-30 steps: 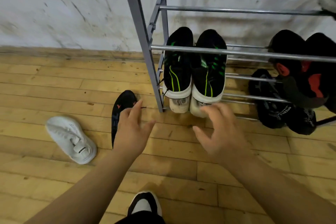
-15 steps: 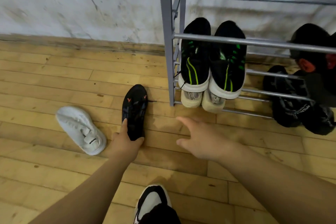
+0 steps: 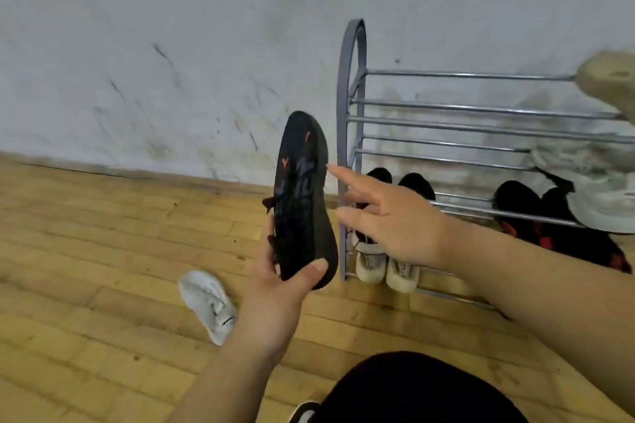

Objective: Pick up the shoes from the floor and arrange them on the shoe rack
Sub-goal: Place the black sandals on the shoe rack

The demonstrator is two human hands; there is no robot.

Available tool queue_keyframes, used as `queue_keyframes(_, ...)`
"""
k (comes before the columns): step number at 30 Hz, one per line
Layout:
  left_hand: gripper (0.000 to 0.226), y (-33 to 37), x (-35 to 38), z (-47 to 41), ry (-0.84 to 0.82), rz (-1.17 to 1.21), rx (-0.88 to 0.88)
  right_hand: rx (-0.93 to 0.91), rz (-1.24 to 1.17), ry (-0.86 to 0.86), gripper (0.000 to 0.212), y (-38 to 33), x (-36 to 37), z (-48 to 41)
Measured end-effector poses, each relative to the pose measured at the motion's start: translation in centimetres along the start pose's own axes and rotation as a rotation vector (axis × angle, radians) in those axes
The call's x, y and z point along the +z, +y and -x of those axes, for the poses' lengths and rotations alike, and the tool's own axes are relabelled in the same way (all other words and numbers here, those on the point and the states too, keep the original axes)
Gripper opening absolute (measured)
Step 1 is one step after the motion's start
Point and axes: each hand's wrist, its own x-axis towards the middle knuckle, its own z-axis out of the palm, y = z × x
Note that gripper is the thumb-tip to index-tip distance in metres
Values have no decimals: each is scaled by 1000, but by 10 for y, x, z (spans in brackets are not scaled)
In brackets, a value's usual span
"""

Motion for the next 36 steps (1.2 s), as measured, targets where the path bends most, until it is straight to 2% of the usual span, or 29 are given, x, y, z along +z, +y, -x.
queue_keyframes(3,97,62,26,24,-180,-295,261,-61,-30,218,61,-35,-47,47)
queue_keyframes(5,98,92,53,29,-342,-437,364,-68,-66,386,63,-43,-76,84)
queue_keyframes(9,109,132,131,35,-607,-640,433,-54,-152,713,63,-25,-129,173)
queue_keyframes(13,113,147,237,68,-940,-774,488,79,-259,1034,57,25,-156,274)
queue_keyframes(19,115,94,379,127,-1305,-938,423,323,-348,1345,57,103,-150,405)
queue_keyframes(24,121,19,459,174,-1459,-1027,358,541,-330,1407,59,159,-136,488)
queue_keyframes(27,125,-28,488,192,-1501,-1061,274,657,-350,1381,60,194,-118,524)
queue_keyframes(30,121,-69,492,198,-1511,-1105,167,781,-306,1311,73,234,-90,552)
queue_keyframes(33,119,-99,496,180,-1521,-1241,138,953,-268,1348,87,286,-48,576)
queue_keyframes(34,120,-106,499,171,-1503,-1286,133,1044,-255,1313,90,304,-32,583)
queue_keyframes(36,124,-118,507,156,-1449,-1364,124,1230,-238,1122,96,342,2,592)
